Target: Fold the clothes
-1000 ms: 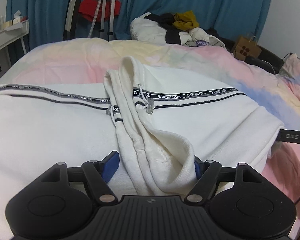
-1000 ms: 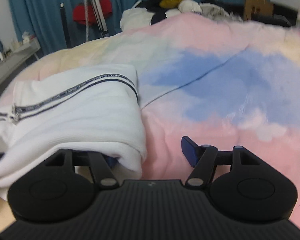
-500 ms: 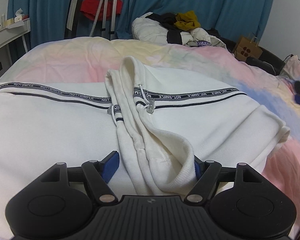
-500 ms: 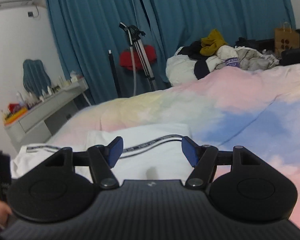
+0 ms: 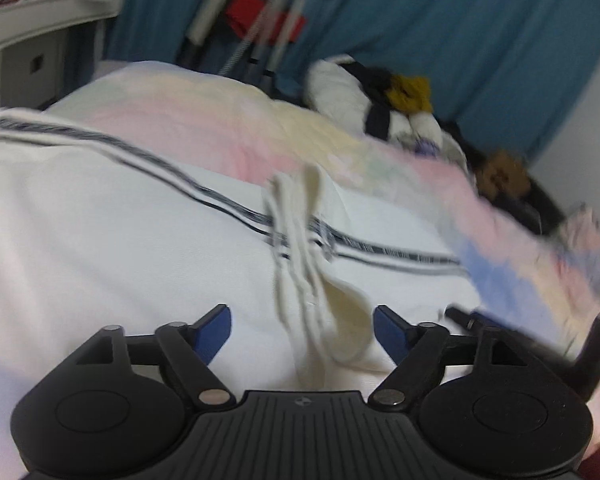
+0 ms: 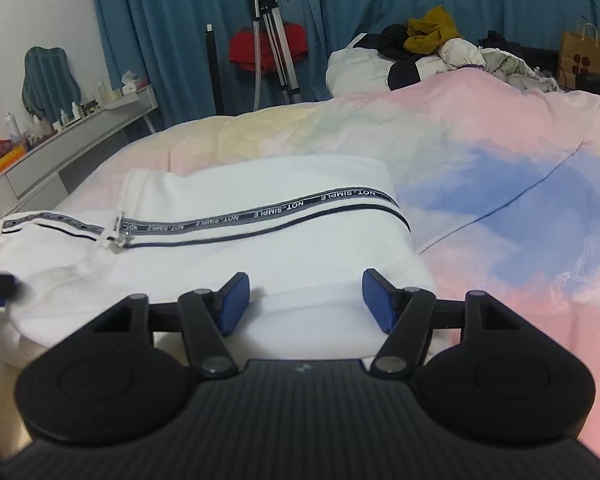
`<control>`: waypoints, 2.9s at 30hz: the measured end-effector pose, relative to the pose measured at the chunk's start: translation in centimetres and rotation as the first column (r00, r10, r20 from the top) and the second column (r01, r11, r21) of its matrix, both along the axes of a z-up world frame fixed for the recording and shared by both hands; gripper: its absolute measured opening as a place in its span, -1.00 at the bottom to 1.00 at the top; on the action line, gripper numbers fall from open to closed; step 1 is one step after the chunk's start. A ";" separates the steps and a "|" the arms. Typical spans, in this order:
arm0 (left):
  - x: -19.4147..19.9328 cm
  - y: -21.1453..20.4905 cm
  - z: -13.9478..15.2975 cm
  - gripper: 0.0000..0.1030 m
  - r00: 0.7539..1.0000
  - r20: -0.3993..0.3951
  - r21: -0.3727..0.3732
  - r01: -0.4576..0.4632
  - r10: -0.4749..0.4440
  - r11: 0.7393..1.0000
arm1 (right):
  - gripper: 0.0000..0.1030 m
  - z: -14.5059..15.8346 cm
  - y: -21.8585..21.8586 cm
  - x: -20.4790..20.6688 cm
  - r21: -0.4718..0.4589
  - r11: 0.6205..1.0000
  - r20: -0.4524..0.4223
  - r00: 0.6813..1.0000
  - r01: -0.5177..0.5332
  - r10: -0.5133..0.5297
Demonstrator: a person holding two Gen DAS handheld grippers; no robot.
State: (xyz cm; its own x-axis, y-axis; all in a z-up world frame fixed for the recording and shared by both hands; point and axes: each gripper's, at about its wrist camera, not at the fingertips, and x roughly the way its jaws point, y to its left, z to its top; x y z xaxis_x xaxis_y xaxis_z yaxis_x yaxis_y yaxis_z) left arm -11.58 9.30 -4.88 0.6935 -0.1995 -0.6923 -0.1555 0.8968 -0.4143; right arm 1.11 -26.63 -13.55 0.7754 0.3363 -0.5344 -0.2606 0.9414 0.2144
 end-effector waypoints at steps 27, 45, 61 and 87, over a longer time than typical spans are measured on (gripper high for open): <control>-1.6 19.9 -5.6 0.62 0.779 -0.213 -0.524 -0.601 0.590 0.603 | 0.26 1.1 4.6 -1.8 -0.034 0.994 0.065 0.992 -0.106 0.108; 2.3 15.7 -0.6 -0.64 0.824 0.036 -0.173 -0.552 0.566 0.816 | 0.23 0.3 5.0 -2.0 -0.052 0.994 0.019 0.995 -0.100 0.101; 6.0 -10.2 11.4 -0.68 0.847 0.505 0.231 -0.316 0.165 0.920 | 0.24 3.5 -3.7 -3.6 0.149 0.971 -0.002 0.982 0.187 -0.189; 9.5 -32.9 -4.2 0.21 0.791 0.205 0.787 0.217 -0.577 0.577 | 0.33 1.9 -13.6 -2.6 0.542 0.789 -0.134 0.957 0.289 -0.259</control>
State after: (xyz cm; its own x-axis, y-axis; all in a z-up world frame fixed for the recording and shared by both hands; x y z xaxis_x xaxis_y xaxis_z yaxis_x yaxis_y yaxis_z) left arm -2.10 -23.58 -9.06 0.9016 -0.1152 -0.4170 0.3086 0.8468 0.4333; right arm -1.50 -40.23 -11.67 0.8575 0.3626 -0.3650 0.0155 0.6909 0.7227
